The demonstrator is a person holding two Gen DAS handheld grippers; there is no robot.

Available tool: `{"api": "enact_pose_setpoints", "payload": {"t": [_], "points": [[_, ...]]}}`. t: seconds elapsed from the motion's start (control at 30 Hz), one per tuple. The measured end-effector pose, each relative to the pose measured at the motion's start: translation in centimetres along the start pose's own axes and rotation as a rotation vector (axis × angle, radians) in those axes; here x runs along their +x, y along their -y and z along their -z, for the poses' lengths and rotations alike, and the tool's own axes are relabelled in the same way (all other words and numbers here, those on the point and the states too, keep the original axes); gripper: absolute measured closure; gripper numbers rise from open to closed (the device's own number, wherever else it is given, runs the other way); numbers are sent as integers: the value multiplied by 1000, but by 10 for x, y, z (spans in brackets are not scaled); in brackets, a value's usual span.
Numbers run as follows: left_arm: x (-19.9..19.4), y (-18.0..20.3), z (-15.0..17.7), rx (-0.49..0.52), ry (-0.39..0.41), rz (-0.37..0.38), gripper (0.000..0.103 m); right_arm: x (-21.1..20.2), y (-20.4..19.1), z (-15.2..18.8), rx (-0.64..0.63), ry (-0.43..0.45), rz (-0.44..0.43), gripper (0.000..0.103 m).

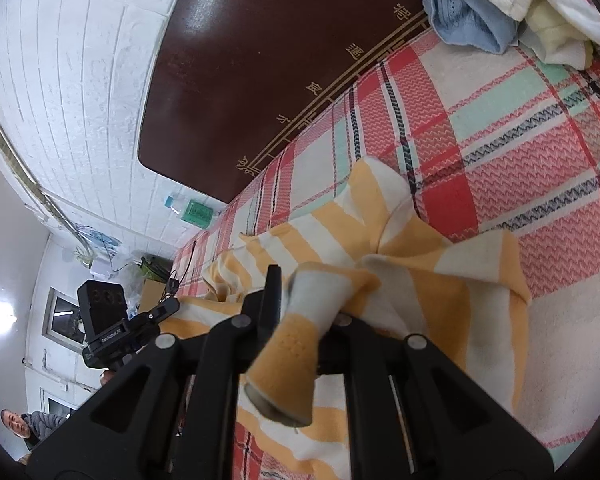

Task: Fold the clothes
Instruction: 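Lay the held hem over the shirt body with both grippers, then open both grippers and smooth the folded striped shirt flat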

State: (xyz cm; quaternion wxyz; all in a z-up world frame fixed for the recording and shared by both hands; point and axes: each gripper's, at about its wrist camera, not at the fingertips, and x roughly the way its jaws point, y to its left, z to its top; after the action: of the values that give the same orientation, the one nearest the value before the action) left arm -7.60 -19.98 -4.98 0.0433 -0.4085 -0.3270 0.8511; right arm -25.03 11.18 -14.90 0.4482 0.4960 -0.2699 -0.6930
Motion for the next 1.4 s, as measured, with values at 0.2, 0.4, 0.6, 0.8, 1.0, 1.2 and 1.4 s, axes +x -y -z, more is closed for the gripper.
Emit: {"api": "enact_pose_setpoints", "payload": {"t": [0.2, 0.4, 0.6, 0.8, 1.0, 1.2, 1.4], "points": [[2, -7, -3, -23, -8, 0, 83, 3, 4, -2, 12, -9, 6, 90], [5, -12, -5, -31, -14, 0, 83, -12, -5, 1, -20, 7, -13, 43], [10, -15, -7, -41, -19, 3, 83, -18, -20, 22, -96, -40, -13, 43], [11, -19, -7, -45, -25, 5, 83, 11, -15, 40, -127, -114, 84, 43], [10, -21, -9, -54, -27, 16, 79, 25, -15, 32, -146, -101, 70, 90], [10, -26, -16, -79, -15, 26, 79, 22, -26, 12, -142, -85, 27, 90], [11, -28, -14, -64, -18, 7, 79, 32, -51, 54, -257, -212, 12, 41]]}}
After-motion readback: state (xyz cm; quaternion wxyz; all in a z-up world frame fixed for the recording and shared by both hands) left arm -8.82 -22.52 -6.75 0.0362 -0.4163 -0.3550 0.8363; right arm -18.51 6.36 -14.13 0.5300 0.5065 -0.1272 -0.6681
